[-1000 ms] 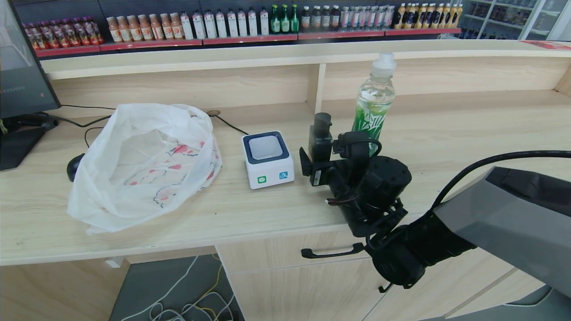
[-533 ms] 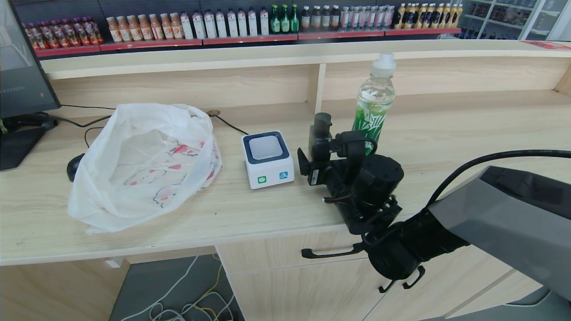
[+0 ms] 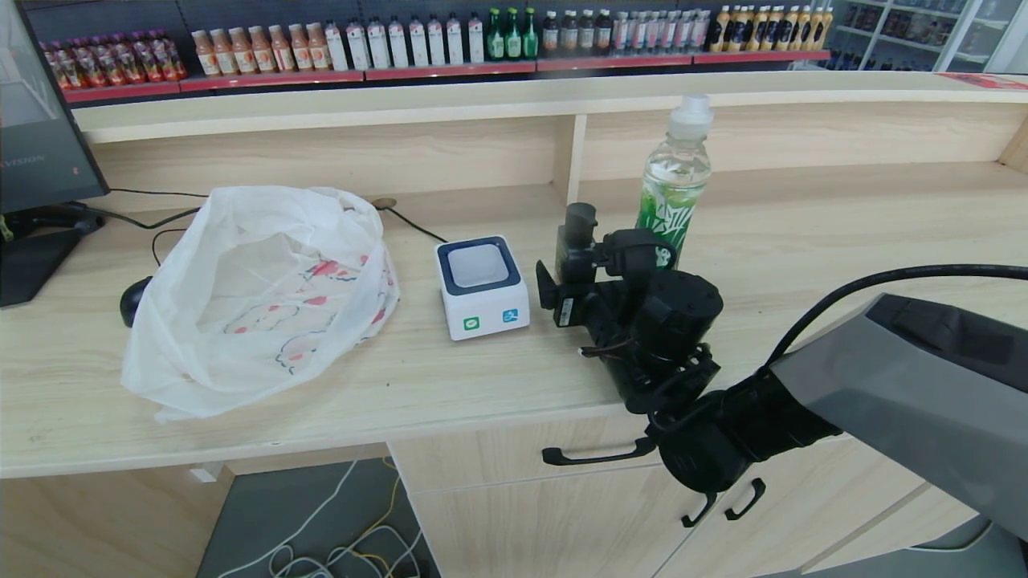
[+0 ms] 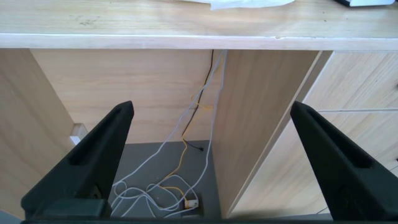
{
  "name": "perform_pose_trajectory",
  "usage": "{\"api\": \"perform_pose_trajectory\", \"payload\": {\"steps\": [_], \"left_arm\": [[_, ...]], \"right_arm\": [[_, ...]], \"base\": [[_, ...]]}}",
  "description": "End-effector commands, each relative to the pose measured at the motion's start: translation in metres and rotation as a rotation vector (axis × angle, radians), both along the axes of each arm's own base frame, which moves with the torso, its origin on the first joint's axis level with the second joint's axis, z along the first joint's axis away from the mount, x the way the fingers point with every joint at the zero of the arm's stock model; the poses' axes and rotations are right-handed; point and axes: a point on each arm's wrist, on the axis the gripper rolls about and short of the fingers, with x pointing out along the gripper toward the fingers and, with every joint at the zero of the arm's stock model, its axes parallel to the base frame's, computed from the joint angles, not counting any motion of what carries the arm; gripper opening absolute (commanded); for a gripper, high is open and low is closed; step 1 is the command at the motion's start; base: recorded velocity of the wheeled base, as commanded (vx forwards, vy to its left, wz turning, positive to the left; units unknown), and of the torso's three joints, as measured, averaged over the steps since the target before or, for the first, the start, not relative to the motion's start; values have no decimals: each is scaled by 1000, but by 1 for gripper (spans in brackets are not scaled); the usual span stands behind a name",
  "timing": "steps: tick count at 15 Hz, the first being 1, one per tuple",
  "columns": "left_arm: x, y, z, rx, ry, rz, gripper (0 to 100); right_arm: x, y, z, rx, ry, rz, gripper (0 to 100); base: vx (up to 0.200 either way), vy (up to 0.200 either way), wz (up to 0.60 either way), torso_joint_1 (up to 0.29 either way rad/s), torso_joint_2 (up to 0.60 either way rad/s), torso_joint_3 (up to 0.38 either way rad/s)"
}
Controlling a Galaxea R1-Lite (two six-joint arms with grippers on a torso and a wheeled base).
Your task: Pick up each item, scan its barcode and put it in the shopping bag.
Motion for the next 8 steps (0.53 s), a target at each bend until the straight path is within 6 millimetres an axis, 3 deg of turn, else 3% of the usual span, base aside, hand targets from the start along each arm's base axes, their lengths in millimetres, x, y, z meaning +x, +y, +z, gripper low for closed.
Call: {"api": "perform_pose_trajectory", "payload": {"steps": [1, 2, 8], "left_arm": [[0, 0, 0, 0, 0, 0, 100], [0, 0, 0, 0, 1, 0, 100], [0, 0, 0, 0, 1, 0, 100]], "right_arm": [[0, 0, 1, 3, -4, 0, 100], [1, -1, 1, 3, -4, -3, 0], [-1, -2, 6, 13, -17, -6, 0]], "base": [[0, 0, 0, 0, 0, 0], [0, 0, 0, 0, 0, 0], [0, 0, 0, 0, 0, 0]]}}
